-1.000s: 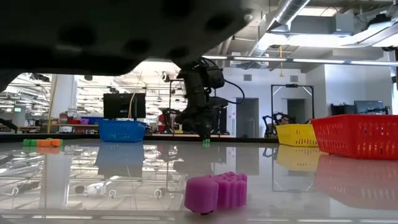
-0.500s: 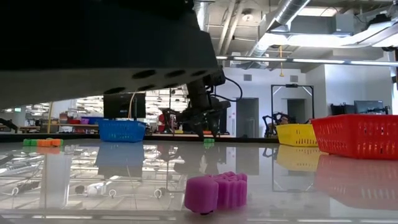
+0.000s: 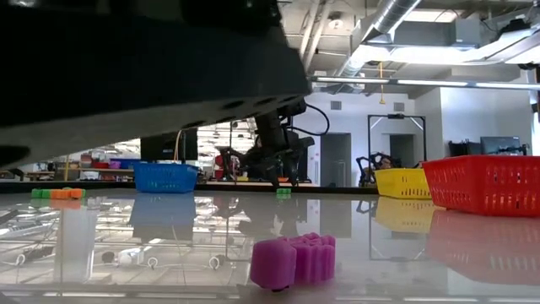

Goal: Sort Halloween decoration
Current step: Put the green skeleton toy into the blue bin

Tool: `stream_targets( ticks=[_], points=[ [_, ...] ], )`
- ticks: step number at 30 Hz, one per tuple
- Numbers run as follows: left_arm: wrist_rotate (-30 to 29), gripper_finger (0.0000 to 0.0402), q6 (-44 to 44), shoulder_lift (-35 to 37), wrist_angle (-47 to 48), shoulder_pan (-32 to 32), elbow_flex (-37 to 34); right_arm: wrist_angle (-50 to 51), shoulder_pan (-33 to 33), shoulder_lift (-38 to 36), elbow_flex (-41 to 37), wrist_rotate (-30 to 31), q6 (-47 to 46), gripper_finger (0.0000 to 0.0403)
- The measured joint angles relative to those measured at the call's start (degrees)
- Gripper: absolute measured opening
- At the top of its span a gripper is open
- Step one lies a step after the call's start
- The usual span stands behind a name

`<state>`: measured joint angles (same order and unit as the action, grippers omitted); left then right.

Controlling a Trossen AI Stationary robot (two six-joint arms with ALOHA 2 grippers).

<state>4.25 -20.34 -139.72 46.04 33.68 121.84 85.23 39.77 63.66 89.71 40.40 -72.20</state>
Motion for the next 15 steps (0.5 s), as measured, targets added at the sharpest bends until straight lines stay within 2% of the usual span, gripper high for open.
stream_targets(
  ticks=[4,8,12,15],
  points=[
    [0.97,0.0213,-2.57,0.0,0.64,0.86,-0.01,0.02,-0.02,-0.02,0.0,0.0,0.25,0.0152],
    [6.34,0.0208,-4.43,0.0,-0.1,2.07,-1.48,0.02,-0.02,-0.02,0.0,0.0,0.64,0.0152],
    [12.43,0.0185,-3.67,-0.04,-3.11,3.06,-3.22,0.23,-0.04,-0.02,0.0,0.0,0.82,0.0152],
    [13.16,0.0164,-2.22,-0.04,-4.61,3.24,-3.85,0.74,-0.04,-0.04,0.0,0.02,0.82,0.0152]
  ],
)
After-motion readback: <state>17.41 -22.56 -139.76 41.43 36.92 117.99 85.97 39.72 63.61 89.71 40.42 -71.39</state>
